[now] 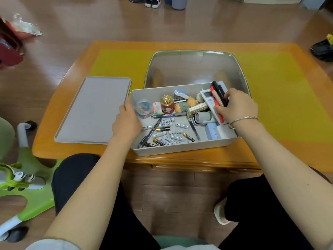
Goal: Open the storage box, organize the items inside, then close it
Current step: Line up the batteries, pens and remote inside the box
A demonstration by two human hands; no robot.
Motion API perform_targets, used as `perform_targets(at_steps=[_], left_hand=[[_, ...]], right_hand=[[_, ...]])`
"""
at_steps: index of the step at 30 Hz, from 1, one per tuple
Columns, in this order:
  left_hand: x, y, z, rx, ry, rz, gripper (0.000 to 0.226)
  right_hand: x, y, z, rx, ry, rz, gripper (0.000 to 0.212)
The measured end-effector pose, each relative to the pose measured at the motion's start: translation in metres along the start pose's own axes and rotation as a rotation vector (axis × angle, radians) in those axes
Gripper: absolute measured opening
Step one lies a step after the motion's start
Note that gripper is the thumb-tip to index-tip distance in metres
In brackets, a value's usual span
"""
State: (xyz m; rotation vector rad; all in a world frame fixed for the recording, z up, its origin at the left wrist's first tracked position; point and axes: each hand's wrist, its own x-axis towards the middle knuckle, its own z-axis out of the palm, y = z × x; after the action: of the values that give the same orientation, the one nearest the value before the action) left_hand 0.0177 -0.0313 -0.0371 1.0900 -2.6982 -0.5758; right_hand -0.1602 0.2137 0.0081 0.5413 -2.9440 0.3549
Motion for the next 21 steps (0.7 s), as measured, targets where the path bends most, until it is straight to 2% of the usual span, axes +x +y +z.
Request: perform_targets(at_steps=[4,6,8,12,16,19,21], left_hand=[[-0.002,-0.006,0.004,-0.029,-0.044,-0.021,0.075],[-0.003,-0.007,0.006,-0.031,-0.047,-0.017,0.079],[-0.005,-0.007,0.009,-0.073,-0.034,-0.011,0.083],[-0.007,-0.009,0.012,-0.172,-0.009,-0.009,0.086],[-0.006,-0.011,0.013,-0.237,-0.004,0.004,0.086],[-0.006,-0.011,0.014,-0.259,0.008,-0.004,0.085],[-0.006,-0.012,0.015,-0.264,0.020,-0.005,0.084]], right_hand=[[-0.005,-0.003,-0.003,0.048,0.064,-0.058,0.042],[-0.009,-0.009,-0.007,0.139,0.085,-0.142,0.034],[-0.018,-0.021,-0.007,0.167,0.035,-0.231,0.022],[-0.036,-0.044,0.006,0.032,-0.222,-0.301,0.010],[-0.036,-0.051,0.020,-0.133,-0.541,-0.309,0.023],[-0.033,-0.056,0.022,-0.209,-0.688,-0.323,0.033],[-0.034,-0.060,0.025,-0.218,-0.732,-0.330,0.027]])
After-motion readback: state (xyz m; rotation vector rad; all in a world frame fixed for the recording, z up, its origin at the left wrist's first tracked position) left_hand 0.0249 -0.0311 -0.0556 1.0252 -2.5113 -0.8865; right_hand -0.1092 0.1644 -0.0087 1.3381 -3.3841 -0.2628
